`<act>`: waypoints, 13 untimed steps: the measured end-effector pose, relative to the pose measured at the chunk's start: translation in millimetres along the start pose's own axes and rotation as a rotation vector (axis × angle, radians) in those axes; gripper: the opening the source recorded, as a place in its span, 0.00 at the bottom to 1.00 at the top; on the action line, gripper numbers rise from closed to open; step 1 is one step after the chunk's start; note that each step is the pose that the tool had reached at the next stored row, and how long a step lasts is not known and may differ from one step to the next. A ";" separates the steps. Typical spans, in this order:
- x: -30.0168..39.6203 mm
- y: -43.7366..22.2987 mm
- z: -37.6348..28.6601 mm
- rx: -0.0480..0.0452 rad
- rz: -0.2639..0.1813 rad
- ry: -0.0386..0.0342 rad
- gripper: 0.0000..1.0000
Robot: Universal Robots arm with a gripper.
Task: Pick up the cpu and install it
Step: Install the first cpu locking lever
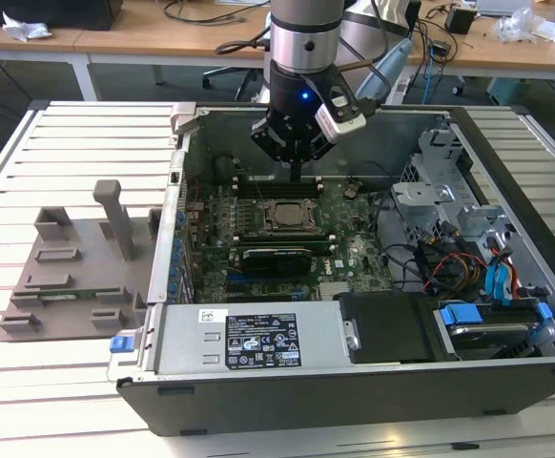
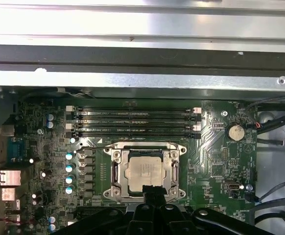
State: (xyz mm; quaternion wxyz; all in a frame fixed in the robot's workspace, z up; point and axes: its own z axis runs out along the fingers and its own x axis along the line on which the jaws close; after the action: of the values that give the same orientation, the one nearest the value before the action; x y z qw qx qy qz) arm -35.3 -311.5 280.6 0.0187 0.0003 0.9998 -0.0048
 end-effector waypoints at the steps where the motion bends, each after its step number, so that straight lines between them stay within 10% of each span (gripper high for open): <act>1: 0.0 0.0 0.0 0.0000 0.000 0.0000 0.11; 13: 14.1 0.0 -0.3 0.0000 0.000 0.0000 0.11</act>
State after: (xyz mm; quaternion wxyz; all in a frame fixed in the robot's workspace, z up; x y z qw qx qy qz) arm -49.4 -311.6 280.4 0.0187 0.0003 0.9998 -0.0049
